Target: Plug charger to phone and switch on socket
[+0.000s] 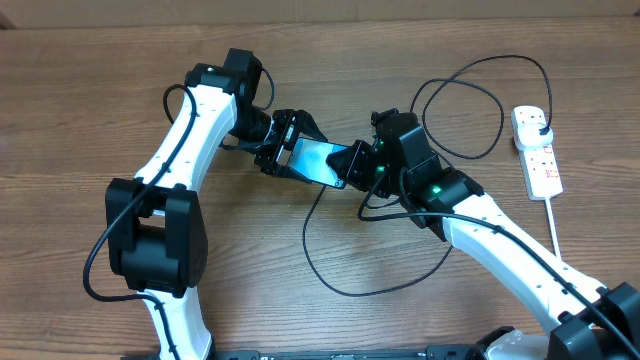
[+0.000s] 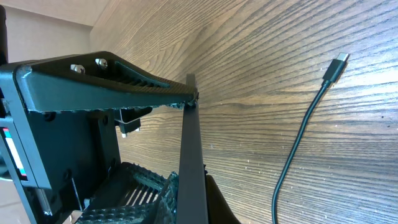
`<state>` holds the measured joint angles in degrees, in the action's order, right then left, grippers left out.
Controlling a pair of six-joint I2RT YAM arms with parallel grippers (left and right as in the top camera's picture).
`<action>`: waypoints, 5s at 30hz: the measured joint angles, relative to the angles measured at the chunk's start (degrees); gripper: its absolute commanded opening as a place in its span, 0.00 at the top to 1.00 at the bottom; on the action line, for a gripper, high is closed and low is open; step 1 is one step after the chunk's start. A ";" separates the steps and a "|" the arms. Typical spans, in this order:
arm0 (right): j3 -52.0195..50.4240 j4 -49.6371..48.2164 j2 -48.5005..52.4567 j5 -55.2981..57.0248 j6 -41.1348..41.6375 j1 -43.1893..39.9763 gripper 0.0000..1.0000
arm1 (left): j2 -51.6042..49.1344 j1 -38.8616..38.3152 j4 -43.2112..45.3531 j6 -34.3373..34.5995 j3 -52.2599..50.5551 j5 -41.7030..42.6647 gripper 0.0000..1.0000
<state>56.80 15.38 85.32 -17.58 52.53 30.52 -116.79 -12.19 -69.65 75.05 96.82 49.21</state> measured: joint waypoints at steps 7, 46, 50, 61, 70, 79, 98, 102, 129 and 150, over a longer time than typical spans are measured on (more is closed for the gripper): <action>0.00 -1.05 0.15 -0.31 0.76 -0.31 0.96 | -0.02 0.17 0.02 0.04 0.11 0.04 0.06; 0.00 -16.81 -2.89 6.14 39.04 -8.79 0.96 | 0.00 -0.35 39.21 -5.38 0.70 10.86 0.17; 0.00 -16.92 -2.89 7.23 42.40 -7.54 0.96 | -0.02 -0.35 39.69 -4.61 0.70 10.88 0.25; 0.00 -17.51 -1.73 6.80 51.93 -7.39 0.96 | 0.00 -0.35 39.74 -2.73 0.70 10.99 0.44; 0.00 -18.62 1.31 5.25 54.88 -7.39 0.96 | 0.00 -0.35 40.11 -1.68 0.70 10.73 0.61; 0.00 -18.88 1.31 4.94 55.47 -7.23 0.96 | 0.00 -0.35 40.11 -1.66 0.70 9.84 0.69; 0.00 -20.28 1.33 5.81 58.01 -5.77 0.91 | 0.00 -0.59 40.61 -0.22 0.72 8.22 0.96; 0.00 -20.24 1.33 5.79 57.48 -5.77 0.88 | 0.00 -0.61 40.37 -0.15 0.74 8.02 0.96; 0.31 1.44 1.31 -11.41 10.32 -19.19 0.28 | -0.02 11.43 27.47 -38.29 0.74 20.39 0.96; 6.93 24.81 1.38 -5.95 -14.38 -13.18 0.50 | -0.02 17.88 26.08 -44.19 0.74 37.94 0.96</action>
<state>63.72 40.18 86.70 -23.53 38.15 17.34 -116.81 5.69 -43.57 30.85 97.56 87.15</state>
